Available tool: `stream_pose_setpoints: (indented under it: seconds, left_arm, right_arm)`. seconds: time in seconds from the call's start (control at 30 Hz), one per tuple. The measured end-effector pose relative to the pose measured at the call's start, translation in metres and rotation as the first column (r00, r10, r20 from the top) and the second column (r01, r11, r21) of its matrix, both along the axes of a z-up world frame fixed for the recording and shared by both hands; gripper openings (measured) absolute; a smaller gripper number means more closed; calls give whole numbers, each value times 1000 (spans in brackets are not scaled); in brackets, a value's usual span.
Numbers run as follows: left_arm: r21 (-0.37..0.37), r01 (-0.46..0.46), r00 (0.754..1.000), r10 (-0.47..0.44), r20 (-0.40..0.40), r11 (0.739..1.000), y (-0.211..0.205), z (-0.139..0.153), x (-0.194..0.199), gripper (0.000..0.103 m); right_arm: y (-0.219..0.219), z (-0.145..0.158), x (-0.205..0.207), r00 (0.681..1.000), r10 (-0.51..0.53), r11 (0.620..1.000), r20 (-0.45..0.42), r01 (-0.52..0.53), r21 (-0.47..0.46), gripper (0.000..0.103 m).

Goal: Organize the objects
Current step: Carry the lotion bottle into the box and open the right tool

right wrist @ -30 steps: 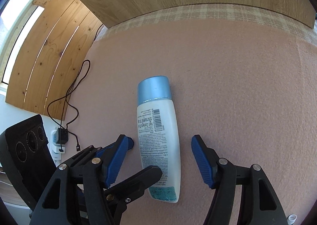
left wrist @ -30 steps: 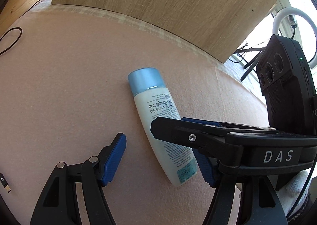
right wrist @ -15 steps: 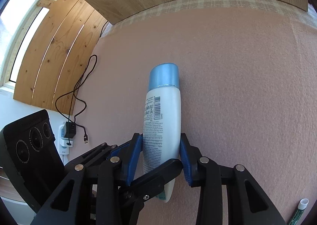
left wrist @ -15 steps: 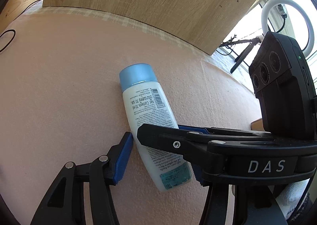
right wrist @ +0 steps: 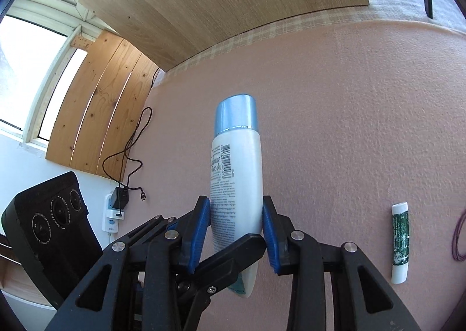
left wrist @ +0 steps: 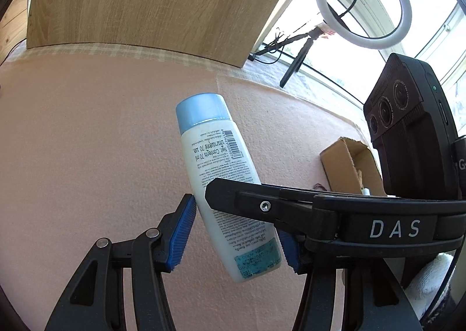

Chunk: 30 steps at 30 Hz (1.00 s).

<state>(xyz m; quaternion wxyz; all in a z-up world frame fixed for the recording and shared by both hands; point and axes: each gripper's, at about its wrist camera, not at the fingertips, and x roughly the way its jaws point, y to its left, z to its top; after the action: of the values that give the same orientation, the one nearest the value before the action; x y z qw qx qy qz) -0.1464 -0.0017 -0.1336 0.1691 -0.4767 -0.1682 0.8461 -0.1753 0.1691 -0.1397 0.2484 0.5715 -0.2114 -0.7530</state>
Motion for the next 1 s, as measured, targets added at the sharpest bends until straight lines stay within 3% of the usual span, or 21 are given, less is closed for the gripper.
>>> stream_pose_setpoints:
  seconds: [0.23, 0.43, 1.0]
  left_arm:
    - [-9, 117, 992, -117, -45, 993, 64, 26, 17, 58]
    - [-11, 227, 971, -227, -75, 974, 128, 41, 26, 58]
    - [31, 451, 892, -448, -65, 892, 293, 36, 36, 58]
  right_arm:
    - [61, 27, 41, 994, -105, 995, -43, 105, -7, 32]
    - [120, 44, 69, 978, -195, 981, -74, 195, 1, 32]
    - [265, 43, 115, 911, -407, 911, -69, 410, 32, 32]
